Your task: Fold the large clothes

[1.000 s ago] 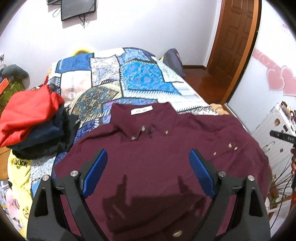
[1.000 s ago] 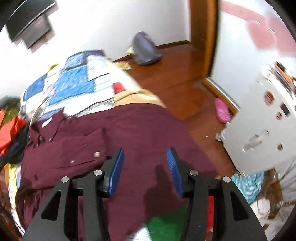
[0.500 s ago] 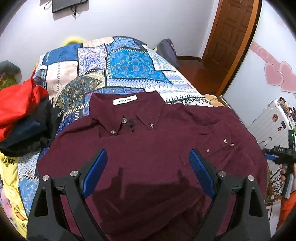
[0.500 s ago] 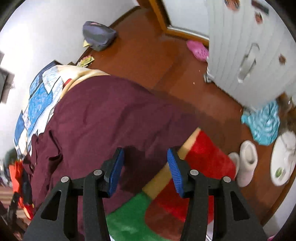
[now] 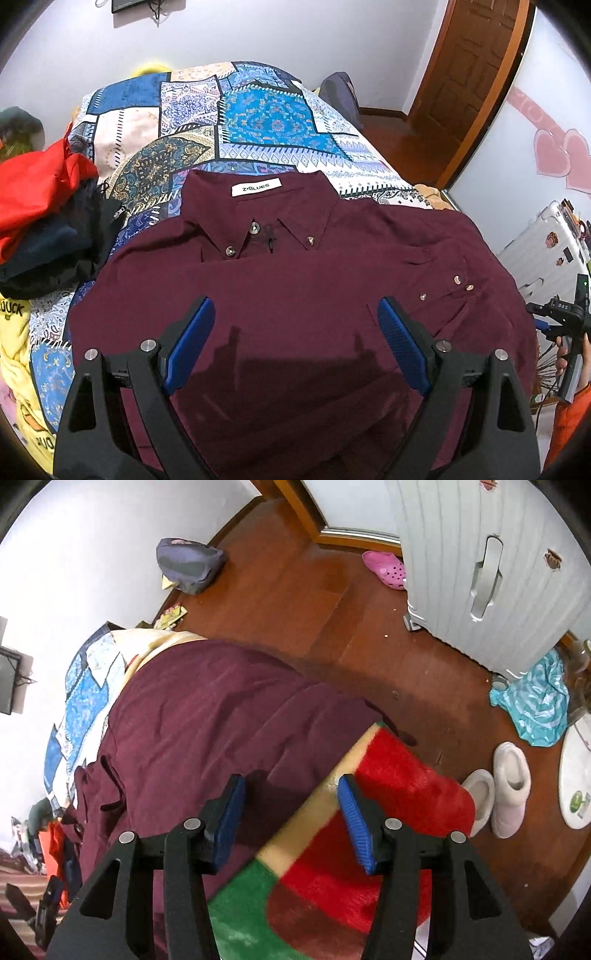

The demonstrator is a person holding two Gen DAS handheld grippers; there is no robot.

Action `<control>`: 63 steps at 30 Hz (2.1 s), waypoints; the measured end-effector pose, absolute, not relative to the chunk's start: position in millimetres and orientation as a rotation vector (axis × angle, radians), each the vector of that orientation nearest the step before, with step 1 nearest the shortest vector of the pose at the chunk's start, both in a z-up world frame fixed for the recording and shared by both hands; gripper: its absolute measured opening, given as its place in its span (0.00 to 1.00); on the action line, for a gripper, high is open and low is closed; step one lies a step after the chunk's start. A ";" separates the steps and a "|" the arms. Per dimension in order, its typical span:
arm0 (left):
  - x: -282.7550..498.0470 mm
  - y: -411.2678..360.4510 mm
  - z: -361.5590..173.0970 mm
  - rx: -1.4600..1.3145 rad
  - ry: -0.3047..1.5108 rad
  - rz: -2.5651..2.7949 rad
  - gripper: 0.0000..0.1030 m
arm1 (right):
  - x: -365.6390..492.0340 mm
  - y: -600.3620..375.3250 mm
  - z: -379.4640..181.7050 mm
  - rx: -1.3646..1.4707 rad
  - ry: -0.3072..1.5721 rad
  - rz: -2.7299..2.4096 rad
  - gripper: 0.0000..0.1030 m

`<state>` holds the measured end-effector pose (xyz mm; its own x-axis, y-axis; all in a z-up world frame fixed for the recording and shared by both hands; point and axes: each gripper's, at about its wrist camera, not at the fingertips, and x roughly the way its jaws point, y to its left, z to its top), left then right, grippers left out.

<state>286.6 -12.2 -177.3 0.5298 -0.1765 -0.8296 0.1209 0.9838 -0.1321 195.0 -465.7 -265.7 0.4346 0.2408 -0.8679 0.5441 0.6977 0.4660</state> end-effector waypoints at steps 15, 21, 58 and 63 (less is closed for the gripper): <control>271.6 -7.9 -174.5 -0.009 0.967 -0.157 0.87 | 243.3 -456.5 -250.7 0.763 1.037 -0.242 0.09; 265.5 4.2 -166.3 -0.038 0.942 -0.149 0.87 | 250.6 -413.7 -174.1 0.545 0.878 -0.149 0.08; 234.6 7.5 -156.3 0.033 0.888 -0.169 0.87 | 213.4 -268.6 -148.3 0.149 1.001 0.178 0.44; 240.4 -1.9 -156.1 0.039 0.893 -0.172 0.87 | 217.0 -332.8 -149.6 0.321 0.965 0.001 0.44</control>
<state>240.4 -1.9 -156.1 0.6141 -0.1333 -0.7779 0.1656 0.9855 -0.0381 217.0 -332.8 -149.6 0.5731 0.1429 -0.8069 0.1414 0.9527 0.2691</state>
